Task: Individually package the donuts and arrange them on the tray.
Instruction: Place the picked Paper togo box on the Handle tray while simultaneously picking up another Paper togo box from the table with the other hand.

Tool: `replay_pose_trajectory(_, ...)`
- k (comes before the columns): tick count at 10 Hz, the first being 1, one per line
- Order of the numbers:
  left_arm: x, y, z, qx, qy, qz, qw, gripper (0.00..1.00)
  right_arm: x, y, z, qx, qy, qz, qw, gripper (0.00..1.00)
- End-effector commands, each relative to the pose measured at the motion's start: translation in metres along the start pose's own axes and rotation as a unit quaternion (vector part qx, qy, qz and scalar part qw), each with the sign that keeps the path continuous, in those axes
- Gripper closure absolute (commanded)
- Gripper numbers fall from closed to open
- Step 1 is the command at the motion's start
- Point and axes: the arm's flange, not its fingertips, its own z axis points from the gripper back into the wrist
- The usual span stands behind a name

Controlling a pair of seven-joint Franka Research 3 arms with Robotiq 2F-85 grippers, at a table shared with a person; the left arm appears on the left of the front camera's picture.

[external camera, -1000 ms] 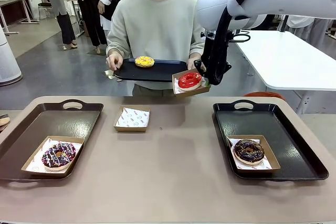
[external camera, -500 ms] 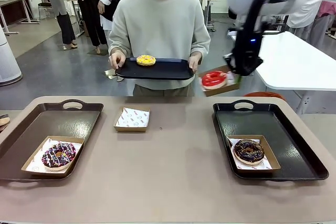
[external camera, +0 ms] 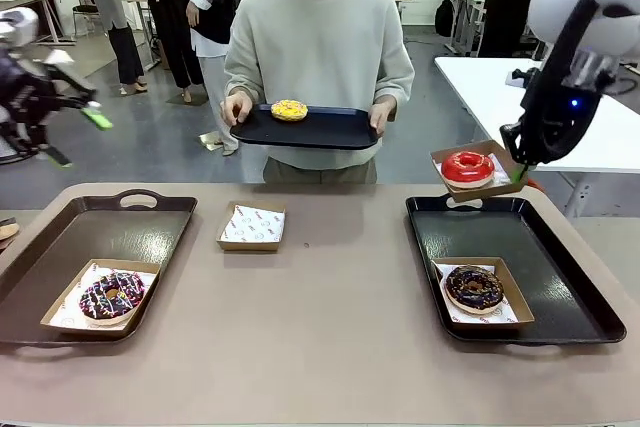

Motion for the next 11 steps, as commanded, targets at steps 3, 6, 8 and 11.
replay_pose_trajectory(3,0.057,-0.047,-0.07,0.137,-0.026,0.015,0.99,0.0,-0.002,-0.012,-0.048,0.046,-0.003,-0.011,0.999,0.98)
replay_pose_trajectory(6,0.08,-0.072,-0.135,0.232,-0.041,-0.003,0.972,0.0,-0.002,-0.013,-0.051,0.034,0.006,-0.018,0.999,0.98)
replay_pose_trajectory(8,0.079,-0.088,-0.175,0.275,-0.045,-0.032,0.96,0.0,-0.002,-0.013,-0.051,0.034,0.006,-0.018,0.999,0.98)
replay_pose_trajectory(11,0.077,-0.107,-0.21,0.294,-0.073,-0.078,0.95,0.0,-0.002,-0.013,-0.051,0.034,0.006,-0.018,0.999,0.98)
